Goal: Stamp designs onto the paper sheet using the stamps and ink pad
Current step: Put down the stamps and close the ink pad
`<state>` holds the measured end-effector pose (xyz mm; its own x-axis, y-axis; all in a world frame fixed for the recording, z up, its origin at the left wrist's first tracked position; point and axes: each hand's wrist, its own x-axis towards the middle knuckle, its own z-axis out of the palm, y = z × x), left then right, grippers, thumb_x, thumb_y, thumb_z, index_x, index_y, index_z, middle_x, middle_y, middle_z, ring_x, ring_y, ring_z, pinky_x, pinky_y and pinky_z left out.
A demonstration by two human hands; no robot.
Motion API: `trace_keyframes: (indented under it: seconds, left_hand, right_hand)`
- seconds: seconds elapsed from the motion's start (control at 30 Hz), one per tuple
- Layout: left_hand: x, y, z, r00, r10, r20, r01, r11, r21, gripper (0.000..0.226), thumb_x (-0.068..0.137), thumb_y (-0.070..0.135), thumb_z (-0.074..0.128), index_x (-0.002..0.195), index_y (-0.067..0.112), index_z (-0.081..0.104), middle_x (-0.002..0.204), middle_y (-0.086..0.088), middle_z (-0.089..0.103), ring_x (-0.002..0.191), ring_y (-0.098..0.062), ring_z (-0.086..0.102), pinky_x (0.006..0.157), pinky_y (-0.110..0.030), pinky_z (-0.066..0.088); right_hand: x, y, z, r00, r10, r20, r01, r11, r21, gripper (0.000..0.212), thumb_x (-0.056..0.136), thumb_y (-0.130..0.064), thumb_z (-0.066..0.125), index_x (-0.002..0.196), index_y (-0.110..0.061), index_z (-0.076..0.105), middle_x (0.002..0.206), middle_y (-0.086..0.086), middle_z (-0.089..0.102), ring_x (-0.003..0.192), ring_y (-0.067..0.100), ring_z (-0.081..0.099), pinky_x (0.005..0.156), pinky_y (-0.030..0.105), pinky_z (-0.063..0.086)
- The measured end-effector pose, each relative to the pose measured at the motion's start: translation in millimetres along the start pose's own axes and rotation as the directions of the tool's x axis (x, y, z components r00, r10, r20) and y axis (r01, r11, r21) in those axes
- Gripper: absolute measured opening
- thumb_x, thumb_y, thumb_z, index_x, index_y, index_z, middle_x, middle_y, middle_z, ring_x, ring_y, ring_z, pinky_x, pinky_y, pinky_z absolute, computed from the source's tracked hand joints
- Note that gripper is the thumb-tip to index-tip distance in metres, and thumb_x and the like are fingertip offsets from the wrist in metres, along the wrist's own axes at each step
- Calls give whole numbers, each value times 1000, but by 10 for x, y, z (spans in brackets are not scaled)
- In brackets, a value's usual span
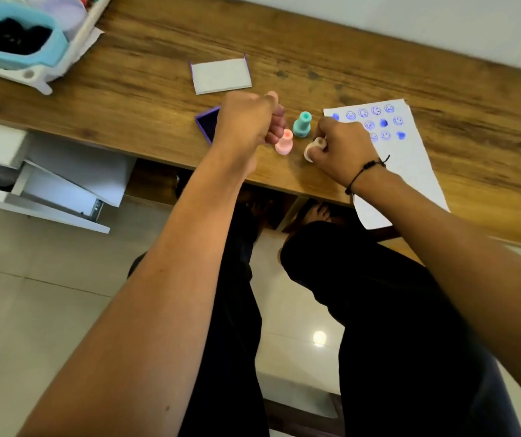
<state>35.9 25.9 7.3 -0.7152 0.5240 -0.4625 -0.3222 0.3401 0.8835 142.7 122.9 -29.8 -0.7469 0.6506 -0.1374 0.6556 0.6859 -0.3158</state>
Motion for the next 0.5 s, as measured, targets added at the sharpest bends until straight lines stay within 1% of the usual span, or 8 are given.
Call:
trace_keyframes:
  seconds: [0.13, 0.2, 0.3, 0.37, 0.4, 0.43, 0.47, 0.5]
  left_hand:
    - [69, -15, -123, 999, -6, -38, 5, 999, -39, 29, 93, 13, 46, 68, 7, 59, 60, -6, 57, 46, -11, 50, 40, -15, 41]
    - [119, -37, -203, 999, -25, -45, 22, 998, -64, 27, 92, 9, 47, 67, 7, 57, 59, -6, 55, 45, -11, 48, 39, -15, 39]
    - [203, -69, -357, 995, -70, -65, 63, 993, -105, 22, 88, 1, 49, 68, 6, 57, 59, -6, 52, 47, -12, 46, 39, -14, 38]
    - [292, -83, -454, 988, -98, -120, 76, 982, -174, 20, 87, -1, 48, 70, 6, 56, 61, -6, 52, 50, -12, 46, 41, -15, 39]
    - [357, -85, -495, 980, -91, -175, 59, 982, -178, 21, 86, -1, 47, 70, 8, 55, 63, -5, 52, 52, -12, 45, 44, -17, 39]
    - [423, -78, -532, 968, -66, -242, 32, 989, -141, 22, 86, -1, 45, 70, 10, 54, 66, -5, 50, 54, -13, 43, 47, -19, 38]
    - [479, -64, -561, 954, -24, -298, 1, 997, -77, 21, 85, -1, 43, 72, 10, 55, 69, -4, 49, 55, -13, 40, 48, -20, 34]
    - [542, -43, -587, 943, 19, -333, -24, 1000, -12, 21, 83, -1, 41, 80, 6, 60, 71, -6, 52, 55, -12, 37, 46, -17, 31]
  right_hand:
    - [23, -65, -57, 994, 14, 109, -9, 999, -44, 32, 85, -25, 56, 113, -8, 55, 107, 21, 64, 102, 38, 57, 70, 30, 35]
    - [50, -124, -225, 998, 26, 50, -24, 999, -47, 35, 85, -32, 57, 109, -7, 57, 105, 19, 64, 101, 36, 57, 69, 30, 35]
    - [275, -403, -439, 992, -74, -106, 69, 996, -54, 33, 86, -32, 54, 101, -4, 63, 104, 19, 68, 100, 36, 59, 73, 34, 42]
    - [566, -680, -447, 992, -86, -88, 83, 996, -36, 31, 86, -28, 52, 100, -4, 66, 106, 19, 68, 101, 36, 59, 78, 35, 46]
    - [733, -803, -411, 997, -62, -47, 62, 998, -4, 29, 86, -25, 51, 98, -4, 67, 104, 19, 67, 98, 36, 60, 78, 34, 48]
    - [888, -908, -367, 1000, -23, 12, 22, 999, 32, 27, 87, -23, 49, 92, -3, 66, 99, 18, 66, 88, 34, 60, 76, 33, 50]
    - [1029, -981, -307, 997, 18, 70, -22, 998, 55, 24, 88, -21, 47, 80, -4, 63, 93, 16, 62, 75, 30, 57, 67, 31, 51]
    - [1153, -1039, -249, 991, 56, 118, -63, 996, 64, 24, 89, -19, 46, 70, -7, 56, 91, 13, 58, 64, 25, 51, 56, 28, 47]
